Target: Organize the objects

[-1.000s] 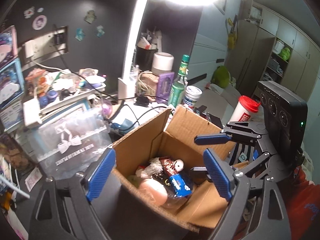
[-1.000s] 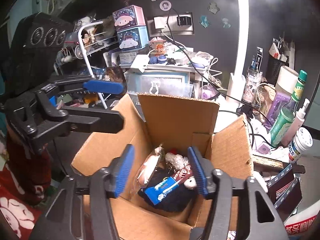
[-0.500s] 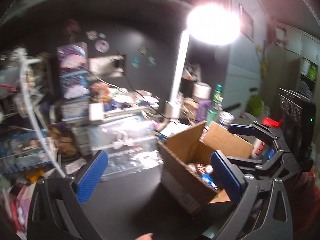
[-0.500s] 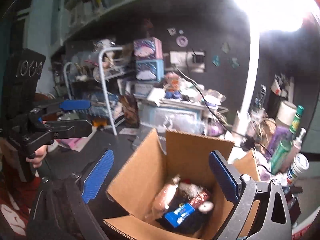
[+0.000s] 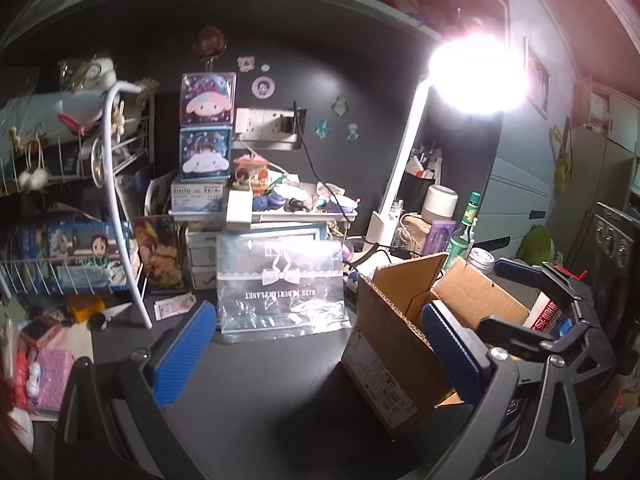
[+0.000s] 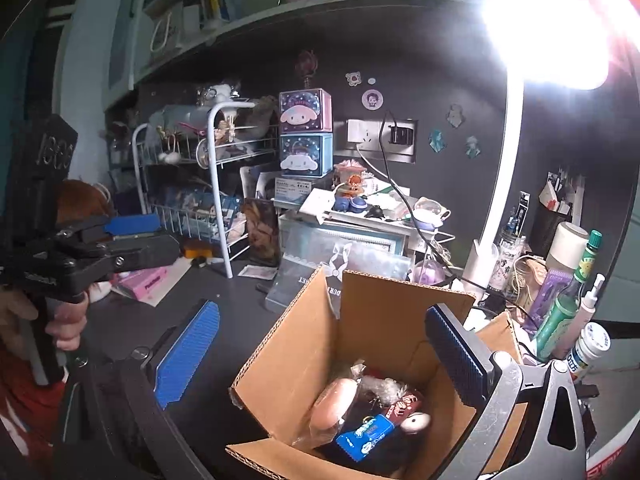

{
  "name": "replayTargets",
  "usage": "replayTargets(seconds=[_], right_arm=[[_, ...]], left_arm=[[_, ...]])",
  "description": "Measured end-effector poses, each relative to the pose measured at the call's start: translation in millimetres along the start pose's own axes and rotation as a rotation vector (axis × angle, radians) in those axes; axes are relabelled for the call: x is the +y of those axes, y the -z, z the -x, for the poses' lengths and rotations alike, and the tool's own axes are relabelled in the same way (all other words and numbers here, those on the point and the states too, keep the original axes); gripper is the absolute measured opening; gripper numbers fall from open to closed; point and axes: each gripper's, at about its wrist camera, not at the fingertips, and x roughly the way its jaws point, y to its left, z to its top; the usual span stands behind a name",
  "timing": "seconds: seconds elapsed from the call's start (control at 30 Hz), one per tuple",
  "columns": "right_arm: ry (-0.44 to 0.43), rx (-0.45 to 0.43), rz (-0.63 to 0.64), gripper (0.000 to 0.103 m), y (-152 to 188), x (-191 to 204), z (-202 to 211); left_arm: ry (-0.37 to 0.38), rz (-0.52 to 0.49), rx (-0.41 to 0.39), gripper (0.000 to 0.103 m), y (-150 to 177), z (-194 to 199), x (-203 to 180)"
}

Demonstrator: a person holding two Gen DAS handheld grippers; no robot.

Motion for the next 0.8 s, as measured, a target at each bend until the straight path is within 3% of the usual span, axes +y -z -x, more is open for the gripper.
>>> replayTargets(seconds=[0.17,0.8], right_arm=[[-0.019,0.006,0.001,0.103,1,-2,2],[-0.036,0.014,-0.088,0.103,13,-23,-12]], left_arm=[[-0.038,-0.001,0.018,0.102,1,-9,-1],[-0.041,0.012,0.053,0.102,1,-29,0]])
